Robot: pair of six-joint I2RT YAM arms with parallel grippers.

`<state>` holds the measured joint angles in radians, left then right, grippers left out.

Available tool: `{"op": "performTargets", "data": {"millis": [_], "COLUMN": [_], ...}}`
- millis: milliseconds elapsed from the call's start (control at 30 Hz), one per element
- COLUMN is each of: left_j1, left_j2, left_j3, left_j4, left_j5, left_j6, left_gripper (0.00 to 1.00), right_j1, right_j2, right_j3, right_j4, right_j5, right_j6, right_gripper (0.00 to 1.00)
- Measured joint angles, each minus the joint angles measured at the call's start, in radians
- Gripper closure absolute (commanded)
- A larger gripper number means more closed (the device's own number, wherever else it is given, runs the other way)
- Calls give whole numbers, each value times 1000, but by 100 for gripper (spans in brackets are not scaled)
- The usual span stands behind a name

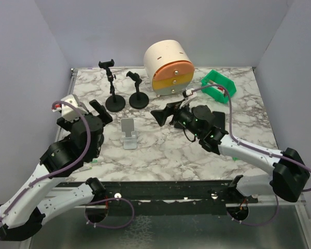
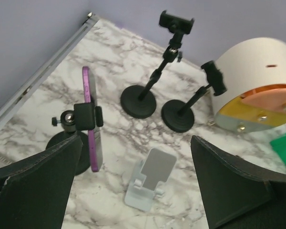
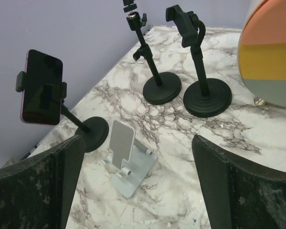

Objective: Remove the phone from the phone stand
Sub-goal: Pick up the phone stand at the center of the board.

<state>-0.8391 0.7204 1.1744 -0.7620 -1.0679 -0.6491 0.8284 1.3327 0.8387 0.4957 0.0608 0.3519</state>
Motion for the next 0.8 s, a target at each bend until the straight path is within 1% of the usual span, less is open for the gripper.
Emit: {"op": "performTargets", "data": {"millis": [67,200,300,367,467,567,600,667,800], "left_j1": [0,1,21,68,178,352,428,518,593], "left_j2": [21,58,95,134,182,213,222,230,232], "left_j3": [-6,-23,-24,-24,-29,-33,-33,-33,-33], "left_j4": [-100,-206,-244,-246,-202,-159,-147,-132,-102], "left_j5": [-19,-66,-82,-81,-39,56,102,166,265], "left_j6": [-68,-158,-204,-207,-167,-116,-97,-77,-50], "left_gripper": [4,4,3,4,4,4,4,4,7], "right_j1": [0,0,0,0,0,0,0,0,0], "right_j2": [-53,-141,-180,-199,-215,-230,-237,-252,-280], "right_j3": [-20,-40,-45,-48,-52,-56,-57,-60,-68], "right_j4": [-33,-88,-117,-134,-158,-180,-186,-196,-204], "right_j5": [-2,-3,-3,-5,-13,-22,-23,-25,-25], "right_j6": [14,34,45,52,60,66,66,66,66], "right_gripper": [2,2,2,2,2,2,2,2,2]}}
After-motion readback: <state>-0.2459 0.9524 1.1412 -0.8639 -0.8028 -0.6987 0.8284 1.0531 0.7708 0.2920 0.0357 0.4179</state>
